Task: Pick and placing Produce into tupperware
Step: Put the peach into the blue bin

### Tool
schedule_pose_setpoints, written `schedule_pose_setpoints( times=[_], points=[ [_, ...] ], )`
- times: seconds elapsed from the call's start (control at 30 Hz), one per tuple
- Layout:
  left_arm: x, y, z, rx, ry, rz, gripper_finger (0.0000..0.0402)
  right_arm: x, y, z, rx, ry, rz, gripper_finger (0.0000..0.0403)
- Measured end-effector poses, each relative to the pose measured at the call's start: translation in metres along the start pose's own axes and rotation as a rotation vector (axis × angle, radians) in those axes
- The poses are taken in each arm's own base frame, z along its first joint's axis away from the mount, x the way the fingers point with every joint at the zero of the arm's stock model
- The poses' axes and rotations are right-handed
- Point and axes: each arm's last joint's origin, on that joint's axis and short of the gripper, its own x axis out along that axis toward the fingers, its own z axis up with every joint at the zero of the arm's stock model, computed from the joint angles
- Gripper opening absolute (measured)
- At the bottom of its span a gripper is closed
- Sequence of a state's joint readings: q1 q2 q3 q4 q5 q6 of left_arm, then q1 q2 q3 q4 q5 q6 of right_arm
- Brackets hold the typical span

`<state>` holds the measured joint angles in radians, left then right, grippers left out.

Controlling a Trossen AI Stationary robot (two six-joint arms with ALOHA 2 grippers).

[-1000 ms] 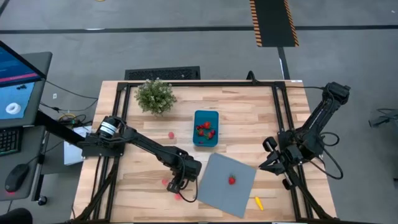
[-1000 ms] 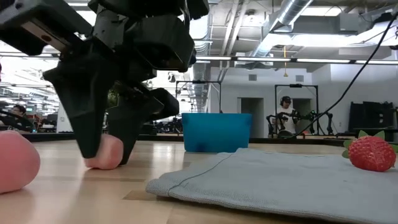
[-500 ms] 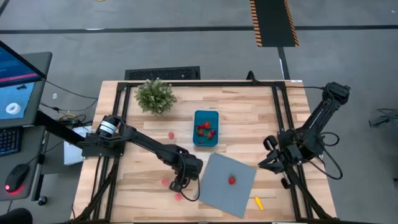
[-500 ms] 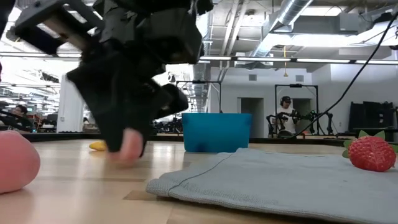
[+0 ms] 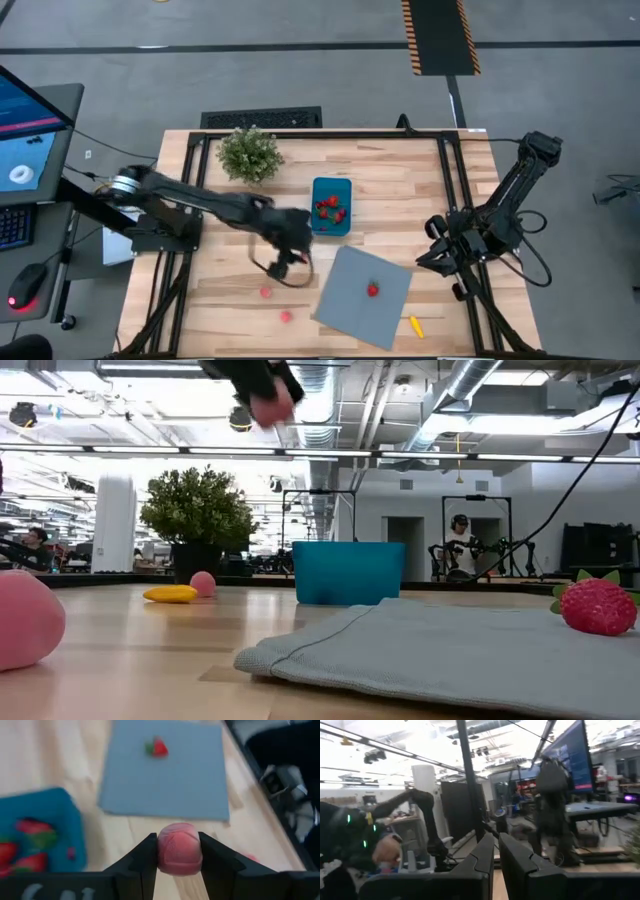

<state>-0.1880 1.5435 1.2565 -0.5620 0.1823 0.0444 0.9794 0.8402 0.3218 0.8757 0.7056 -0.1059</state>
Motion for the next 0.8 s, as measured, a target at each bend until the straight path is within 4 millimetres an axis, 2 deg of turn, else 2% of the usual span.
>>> schedule_pose_setpoints(
  times=[0.17, 0.27, 0.37, 0.47, 0.63, 0.73, 0.8],
  points=[
    [-0.073, -0.005, -0.013, 0.004, -0.208, 0.158, 0.0113, 0.000, -0.003, -0.001, -0.010, 0.016, -0.094, 0.0052],
    [-0.107, -0.011, -0.031, -0.015, -0.375, 0.225, 0.0113, -0.001, -0.004, 0.000, -0.031, 0.015, -0.123, 0.0052],
    [-0.132, -0.015, -0.054, -0.046, -0.510, 0.282, 0.0113, -0.002, -0.008, 0.003, -0.045, 0.010, -0.186, 0.0052],
    [-0.147, -0.018, -0.078, -0.086, -0.622, 0.327, 0.0113, -0.001, -0.013, 0.005, -0.048, 0.007, -0.244, 0.0052],
    [-0.159, -0.022, -0.112, -0.106, -0.776, 0.313, 0.0113, -0.003, -0.022, 0.007, -0.107, 0.034, -0.320, 0.0052],
    [-0.160, -0.023, -0.129, -0.121, -0.816, 0.314, 0.0113, -0.014, -0.032, 0.004, -0.106, 0.059, -0.433, 0.0052],
    [-0.161, -0.024, -0.137, -0.120, -0.846, 0.311, 0.0113, -0.025, -0.040, -0.002, -0.080, 0.042, -0.444, 0.0052]
  ],
)
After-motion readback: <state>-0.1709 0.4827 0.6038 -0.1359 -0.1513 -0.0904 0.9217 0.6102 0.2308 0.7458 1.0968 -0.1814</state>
